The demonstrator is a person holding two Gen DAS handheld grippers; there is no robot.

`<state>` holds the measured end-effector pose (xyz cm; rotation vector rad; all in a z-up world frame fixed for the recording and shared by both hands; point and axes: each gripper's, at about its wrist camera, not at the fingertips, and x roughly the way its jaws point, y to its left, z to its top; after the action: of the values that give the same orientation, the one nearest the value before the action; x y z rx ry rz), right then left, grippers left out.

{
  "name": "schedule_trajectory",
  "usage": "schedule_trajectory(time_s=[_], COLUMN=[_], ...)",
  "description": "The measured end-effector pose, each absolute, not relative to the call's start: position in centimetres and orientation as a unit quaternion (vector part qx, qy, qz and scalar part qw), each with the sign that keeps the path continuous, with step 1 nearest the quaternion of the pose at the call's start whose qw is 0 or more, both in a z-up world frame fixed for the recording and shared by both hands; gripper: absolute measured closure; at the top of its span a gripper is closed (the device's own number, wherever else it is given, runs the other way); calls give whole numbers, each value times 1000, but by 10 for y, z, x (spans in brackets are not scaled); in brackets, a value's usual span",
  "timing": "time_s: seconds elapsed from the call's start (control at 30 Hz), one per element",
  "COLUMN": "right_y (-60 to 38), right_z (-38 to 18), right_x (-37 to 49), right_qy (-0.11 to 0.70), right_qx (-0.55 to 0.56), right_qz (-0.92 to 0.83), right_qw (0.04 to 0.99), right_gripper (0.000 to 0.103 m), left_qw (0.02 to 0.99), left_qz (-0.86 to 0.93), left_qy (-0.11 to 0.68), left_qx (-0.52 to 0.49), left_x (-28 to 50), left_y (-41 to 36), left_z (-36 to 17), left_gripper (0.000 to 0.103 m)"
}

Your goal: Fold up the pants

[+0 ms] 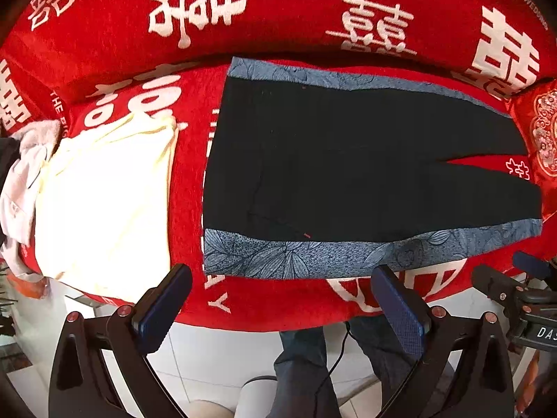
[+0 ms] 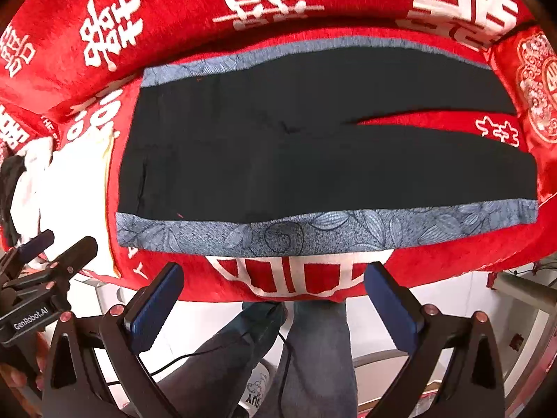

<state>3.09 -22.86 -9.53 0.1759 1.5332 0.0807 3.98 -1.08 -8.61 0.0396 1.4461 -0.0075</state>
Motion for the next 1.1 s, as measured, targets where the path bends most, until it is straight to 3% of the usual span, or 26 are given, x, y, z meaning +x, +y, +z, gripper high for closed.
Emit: schedule_trajectory(time_s=[0.47,0.73,0.8,0.87,1.1], right_y=[-228,-234,-234,-235,-239], right_z=[-158,-205,-223,-237,-281], right_x=[29,27,20,13,-4], right_qy=[698,678,678,684,670], right_qx=[104,241,271,285,363], right_qz=[61,159,176,178,200], right_qw=[706,676,660,647,616], right_gripper=[0,0,8,40,42], left_qw=[732,759,753,750,737], left_qz=[6,-15,-26,-44,-61], left_qy=[680,649,653,653,659], left_qx=[30,-57,-76,-96,-136], left_x=[36,32,28,22,5], left_y=[-9,19,25,31,41], left_z=[-157,-193,-205,-213,-228], left_gripper=[0,0,1,17,17])
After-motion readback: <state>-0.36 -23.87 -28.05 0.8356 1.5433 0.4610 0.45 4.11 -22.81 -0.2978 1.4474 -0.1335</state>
